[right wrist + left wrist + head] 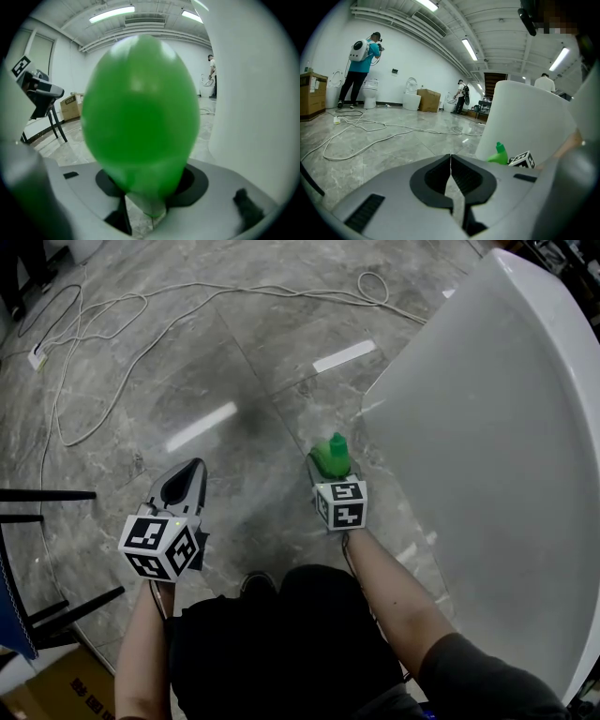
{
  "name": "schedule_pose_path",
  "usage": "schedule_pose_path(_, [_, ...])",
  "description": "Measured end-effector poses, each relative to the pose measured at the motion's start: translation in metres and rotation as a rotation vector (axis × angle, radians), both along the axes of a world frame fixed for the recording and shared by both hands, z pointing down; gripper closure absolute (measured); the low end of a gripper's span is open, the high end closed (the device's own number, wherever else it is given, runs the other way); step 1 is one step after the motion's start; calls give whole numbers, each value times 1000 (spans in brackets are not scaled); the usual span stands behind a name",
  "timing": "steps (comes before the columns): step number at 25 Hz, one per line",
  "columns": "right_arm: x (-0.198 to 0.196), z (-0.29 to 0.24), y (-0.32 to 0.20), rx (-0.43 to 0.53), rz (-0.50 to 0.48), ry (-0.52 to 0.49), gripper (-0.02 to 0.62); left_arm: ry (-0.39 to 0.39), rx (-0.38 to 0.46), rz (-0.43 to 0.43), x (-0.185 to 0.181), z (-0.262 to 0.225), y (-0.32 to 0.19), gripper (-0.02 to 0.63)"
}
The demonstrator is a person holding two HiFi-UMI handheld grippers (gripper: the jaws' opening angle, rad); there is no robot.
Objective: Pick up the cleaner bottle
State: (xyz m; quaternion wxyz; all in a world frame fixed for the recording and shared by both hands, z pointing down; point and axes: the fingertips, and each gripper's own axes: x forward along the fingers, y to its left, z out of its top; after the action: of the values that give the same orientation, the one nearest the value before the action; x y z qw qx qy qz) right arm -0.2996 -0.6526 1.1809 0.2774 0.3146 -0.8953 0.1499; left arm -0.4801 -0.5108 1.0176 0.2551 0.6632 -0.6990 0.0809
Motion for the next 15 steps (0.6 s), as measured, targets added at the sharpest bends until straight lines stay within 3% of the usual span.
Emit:
schedule_pose_path(5, [10,-1,-12,-150,116,-95,396,-1,-1,0,2,0,-1,591])
schedule_pose_path(9, [12,-12,-10,-236,151,-149,399,15,-2,13,11,-5,-4,591])
schedule_pose_path(15, [14,-61,19,-476,209,-285,403,18,-63,48,30,-31,8,591])
